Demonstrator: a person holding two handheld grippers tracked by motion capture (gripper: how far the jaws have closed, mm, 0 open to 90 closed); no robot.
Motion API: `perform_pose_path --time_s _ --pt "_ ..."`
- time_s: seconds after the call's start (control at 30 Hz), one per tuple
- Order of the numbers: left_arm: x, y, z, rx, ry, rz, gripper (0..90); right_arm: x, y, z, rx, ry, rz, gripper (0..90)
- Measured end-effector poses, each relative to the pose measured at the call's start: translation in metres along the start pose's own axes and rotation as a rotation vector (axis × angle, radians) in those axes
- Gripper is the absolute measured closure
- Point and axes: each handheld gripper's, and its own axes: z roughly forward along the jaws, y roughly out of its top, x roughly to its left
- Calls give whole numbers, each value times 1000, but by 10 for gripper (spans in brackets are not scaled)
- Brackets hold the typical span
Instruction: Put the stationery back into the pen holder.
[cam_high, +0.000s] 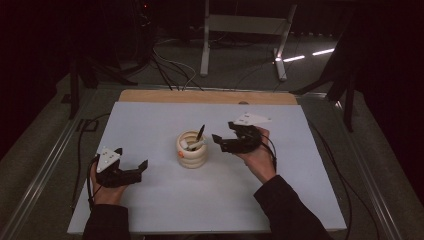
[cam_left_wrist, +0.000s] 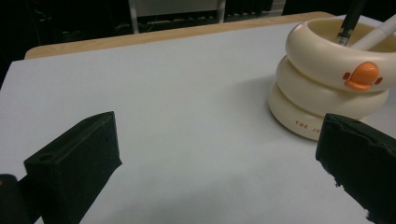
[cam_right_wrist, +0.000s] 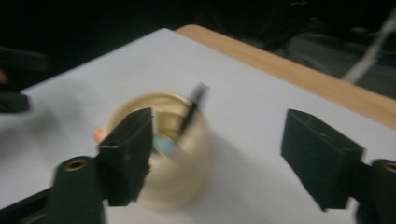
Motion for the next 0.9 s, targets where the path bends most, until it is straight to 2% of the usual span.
perform_pose_path --time_s 0.13,0.33,0.43,0.57,0.63,0.7,0.9 --pt "1 2 -5 -23 -4 -17 1 -12 -23 -26 -24 -41 -29 199" --pt "2 5 -10 -46 -9 -23 1 -29 -62 -60 -63 -96 -23 151" --pt "3 5 -12 -56 -11 -28 1 -37 -82 -74 -87 -116 -6 139" --pt "4 6 -18 -87 -21 -30 1 -47 -106 -90 -85 -150 16 93" --pt "4 7 -20 -113 -35 -34 1 -51 -118 -96 -81 -151 43 71" --pt "3 8 -22 -131 -43 -33 1 -54 -125 -101 -79 -168 56 59" --pt "1 8 -23 -139 -56 -17 1 -57 -128 -108 -112 -184 65 52"
